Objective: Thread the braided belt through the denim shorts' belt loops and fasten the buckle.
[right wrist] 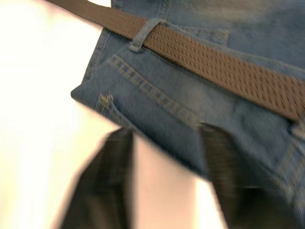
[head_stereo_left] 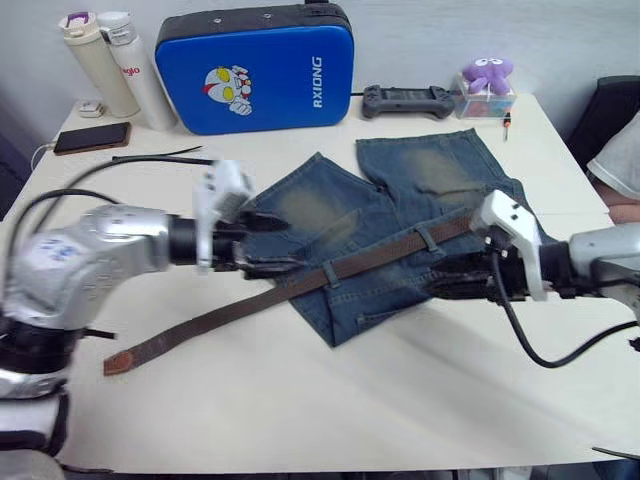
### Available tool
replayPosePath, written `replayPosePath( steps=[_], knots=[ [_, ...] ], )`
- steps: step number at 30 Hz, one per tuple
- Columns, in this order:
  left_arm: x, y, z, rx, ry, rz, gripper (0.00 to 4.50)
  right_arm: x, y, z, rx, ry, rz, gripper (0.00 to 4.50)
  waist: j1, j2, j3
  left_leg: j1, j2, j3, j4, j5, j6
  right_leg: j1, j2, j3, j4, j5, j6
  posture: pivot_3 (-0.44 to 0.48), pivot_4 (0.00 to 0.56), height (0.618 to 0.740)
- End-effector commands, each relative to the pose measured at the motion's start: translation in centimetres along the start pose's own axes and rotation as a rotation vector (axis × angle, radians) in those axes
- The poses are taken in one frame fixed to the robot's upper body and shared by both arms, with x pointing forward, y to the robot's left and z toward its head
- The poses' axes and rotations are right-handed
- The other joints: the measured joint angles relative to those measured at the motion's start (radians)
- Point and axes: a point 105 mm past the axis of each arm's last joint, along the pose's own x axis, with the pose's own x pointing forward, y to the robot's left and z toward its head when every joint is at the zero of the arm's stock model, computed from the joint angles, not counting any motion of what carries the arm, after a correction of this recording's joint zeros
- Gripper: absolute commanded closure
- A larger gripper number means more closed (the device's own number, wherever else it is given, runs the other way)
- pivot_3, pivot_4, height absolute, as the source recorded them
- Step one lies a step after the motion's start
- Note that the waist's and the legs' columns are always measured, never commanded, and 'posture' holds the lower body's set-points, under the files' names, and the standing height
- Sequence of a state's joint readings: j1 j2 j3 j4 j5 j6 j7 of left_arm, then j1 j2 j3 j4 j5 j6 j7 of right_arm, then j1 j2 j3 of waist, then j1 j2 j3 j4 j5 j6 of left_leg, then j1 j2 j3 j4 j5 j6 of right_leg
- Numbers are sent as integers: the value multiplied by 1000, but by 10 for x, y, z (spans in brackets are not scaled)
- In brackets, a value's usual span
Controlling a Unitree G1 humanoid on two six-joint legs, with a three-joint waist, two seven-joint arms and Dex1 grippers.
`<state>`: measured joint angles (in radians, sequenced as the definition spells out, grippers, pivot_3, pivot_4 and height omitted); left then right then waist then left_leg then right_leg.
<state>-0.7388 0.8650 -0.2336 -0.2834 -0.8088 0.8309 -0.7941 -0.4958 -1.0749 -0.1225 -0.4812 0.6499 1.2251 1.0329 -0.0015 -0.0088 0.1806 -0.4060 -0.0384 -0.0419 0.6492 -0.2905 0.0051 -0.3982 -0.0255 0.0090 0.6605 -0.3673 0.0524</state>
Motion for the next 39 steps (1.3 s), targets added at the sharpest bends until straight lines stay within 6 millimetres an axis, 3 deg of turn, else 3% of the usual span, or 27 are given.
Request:
replayPosePath(
  steps=[1, 5, 8, 9, 14, 17, 20, 24, 26, 30, 34, 37, 39],
  knots=[
    [37, -9, -8, 45, 70, -141, 0, -23, 4, 3, -39, 13, -95, 59, 5, 0, 0, 0, 0, 0, 2, 0, 1, 1, 0, 0, 1, 0, 0, 0, 150, 739],
    [86, -6, -23, 114, 157, -156, 0, -39, 7, -6, -6, 46, -186, 20, 24, 0, 0, 0, -1, -1, 7, 0, 4, 4, 0, 0, 0, 1, 2, 0, 150, 739],
    [109, -5, -35, 79, 200, -136, 0, -46, 9, -11, 9, 61, -245, 20, 24, -1, 1, 0, -1, 0, 9, -2, 7, 4, 0, 1, 1, 2, 3, 0, 150, 739],
    [115, -10, -47, 108, 263, -159, 0, -52, 6, -12, 3, 77, -305, 20, 25, -1, 1, 0, -1, 0, 9, -2, 7, 4, 0, 1, 1, 2, 3, 0, 150, 739],
    [129, -12, -72, 115, 346, -157, 0, -67, 5, -17, -22, 135, -425, 20, 29, 0, 0, 0, -1, -1, 10, -2, 7, 5, 0, 0, 2, 2, 3, 0, 150, 739],
    [126, -19, -80, 157, 376, -210, 878, -70, 6, -16, -31, 143, -442, 0, 29, 0, 0, 1, -1, -1, 13, -2, 7, 6, -1, 0, 1, 2, 4, 0, 150, 739],
    [115, -16, -91, 236, 425, -218, 2157, -70, 6, -15, -43, 143, -438, 0, 24, 0, 0, 1, -1, -1, 13, -2, 7, 6, 0, 1, 1, 2, 4, 0, 150, 739],
    [59, 1, -130, 289, 527, -200, 3847, -63, 3, -17, -66, 148, -418, 0, 0, 0, 0, 4, 0, 0, 12, -2, 7, 7, 1, 1, 2, 2, 4, 0, 150, 739],
    [39, 9, -137, 342, 526, -207, 4495, -57, 2, -18, -73, 146, -394, 0, -7, 0, -1, 7, 1, 0, 9, -2, 7, 7, 1, 1, 3, 2, 3, 0, 150, 739],
    [8, 32, -133, 393, 481, -177, 4495, -44, 2, -15, -101, 128, -333, 0, -11, 0, -1, 26, 1, 1, 2, -2, 7, 23, 0, 1, 0, 1, 1, 0, 150, 739],
    [-26, 58, -128, 465, 491, -139, 4495, -32, 2, -12, -127, 113, -271, 0, -19, 0, -1, 28, 1, 1, -1, -2, 7, 24, 0, 1, -1, 1, 1, 0, 150, 739],
    [-43, 63, -129, 452, 471, -170, 4495, -28, 2, -11, -141, 111, -244, 0, -26, 0, -1, 26, 1, 1, -1, -2, 7, 22, 0, 1, -1, 1, 1, 0, 150, 739],
    [-62, 69, -139, 488, 576, -170, 4495, -25, 0, -10, -146, 106, -230, 0, -28, 0, -1, 24, 1, 1, -1, -2, 7, 21, 0, 1, -1, 1, 1, 0, 150, 739]
  ],
)
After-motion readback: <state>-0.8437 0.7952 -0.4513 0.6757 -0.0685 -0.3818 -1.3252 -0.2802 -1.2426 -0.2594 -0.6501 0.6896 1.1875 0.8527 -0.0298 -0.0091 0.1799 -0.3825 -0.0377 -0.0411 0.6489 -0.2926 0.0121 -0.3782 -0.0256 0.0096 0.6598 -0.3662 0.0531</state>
